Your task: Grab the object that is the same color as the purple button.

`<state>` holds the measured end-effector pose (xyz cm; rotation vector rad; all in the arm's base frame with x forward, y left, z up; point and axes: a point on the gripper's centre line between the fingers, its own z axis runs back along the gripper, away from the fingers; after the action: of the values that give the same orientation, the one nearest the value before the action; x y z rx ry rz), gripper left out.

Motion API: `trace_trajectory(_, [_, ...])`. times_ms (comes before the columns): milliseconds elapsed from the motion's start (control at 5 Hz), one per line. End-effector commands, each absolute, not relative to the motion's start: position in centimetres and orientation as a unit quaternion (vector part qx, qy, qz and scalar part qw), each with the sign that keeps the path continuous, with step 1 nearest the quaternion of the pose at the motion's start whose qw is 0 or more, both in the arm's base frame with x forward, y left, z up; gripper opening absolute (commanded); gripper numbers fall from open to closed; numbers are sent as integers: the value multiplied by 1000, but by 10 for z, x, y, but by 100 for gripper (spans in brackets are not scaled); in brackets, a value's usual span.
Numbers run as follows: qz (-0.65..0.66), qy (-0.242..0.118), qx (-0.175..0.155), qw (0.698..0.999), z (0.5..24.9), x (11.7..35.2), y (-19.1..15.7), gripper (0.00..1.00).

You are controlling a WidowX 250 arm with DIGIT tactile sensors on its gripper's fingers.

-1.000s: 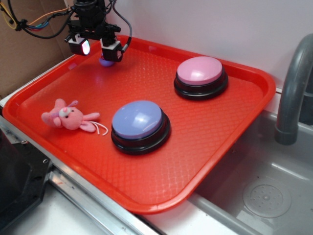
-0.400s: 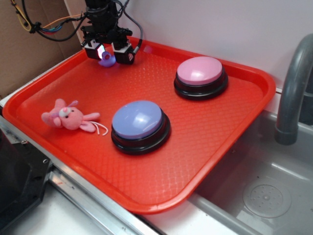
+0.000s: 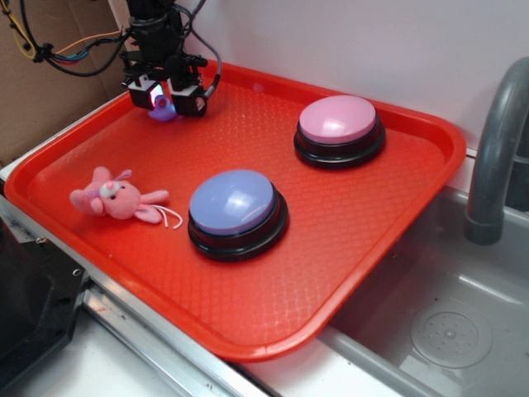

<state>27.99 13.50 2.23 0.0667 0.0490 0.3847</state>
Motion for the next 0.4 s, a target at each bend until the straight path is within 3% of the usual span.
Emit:
trace_trajectory(0, [92,-83,45,991,143,270,105,0])
trace_trajectory(200, [42,-110,39,992,193,244,77,0])
